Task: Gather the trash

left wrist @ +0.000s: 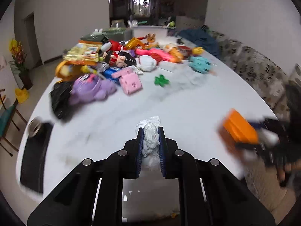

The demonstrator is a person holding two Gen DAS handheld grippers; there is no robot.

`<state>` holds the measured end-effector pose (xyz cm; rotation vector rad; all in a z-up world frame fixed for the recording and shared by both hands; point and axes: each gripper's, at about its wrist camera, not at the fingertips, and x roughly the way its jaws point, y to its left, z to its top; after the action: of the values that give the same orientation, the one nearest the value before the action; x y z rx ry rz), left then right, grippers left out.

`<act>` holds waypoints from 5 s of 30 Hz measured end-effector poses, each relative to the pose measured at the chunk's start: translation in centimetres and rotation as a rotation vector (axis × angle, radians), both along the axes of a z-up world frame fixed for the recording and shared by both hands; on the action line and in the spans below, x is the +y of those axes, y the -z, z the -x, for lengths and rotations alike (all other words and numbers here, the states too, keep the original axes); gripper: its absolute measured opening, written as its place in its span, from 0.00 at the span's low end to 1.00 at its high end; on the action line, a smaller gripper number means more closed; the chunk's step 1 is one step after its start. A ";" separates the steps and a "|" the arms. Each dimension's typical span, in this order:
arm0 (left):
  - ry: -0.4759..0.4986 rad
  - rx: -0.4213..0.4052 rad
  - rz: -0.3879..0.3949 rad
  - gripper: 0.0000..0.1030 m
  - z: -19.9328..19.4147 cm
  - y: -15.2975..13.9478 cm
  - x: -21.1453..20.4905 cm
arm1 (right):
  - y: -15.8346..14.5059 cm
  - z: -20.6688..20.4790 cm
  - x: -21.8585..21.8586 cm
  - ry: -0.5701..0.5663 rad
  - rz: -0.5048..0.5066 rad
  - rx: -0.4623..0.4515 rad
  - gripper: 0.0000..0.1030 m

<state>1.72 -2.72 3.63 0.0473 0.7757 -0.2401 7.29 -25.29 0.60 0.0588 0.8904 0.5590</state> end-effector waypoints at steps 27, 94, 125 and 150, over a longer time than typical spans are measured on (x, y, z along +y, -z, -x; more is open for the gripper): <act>0.083 0.308 -0.057 0.21 11.1 12.5 -0.2 | 7.6 12.9 3.6 -0.096 -0.012 0.231 0.68; -0.099 -0.006 -0.050 0.52 -12.6 1.0 -1.1 | 1.8 -8.9 -0.9 0.083 0.150 0.008 0.39; 0.099 0.242 -0.229 0.85 11.2 15.1 1.2 | 6.8 12.1 3.3 -0.051 0.106 0.074 0.68; -0.167 -0.114 -0.171 0.89 -1.5 -2.5 1.2 | -9.4 -3.2 0.8 0.296 0.043 -0.377 0.95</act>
<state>3.20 -1.53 6.09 0.1559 0.6808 -0.0123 10.50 -24.46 10.03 0.0438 0.5129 0.2604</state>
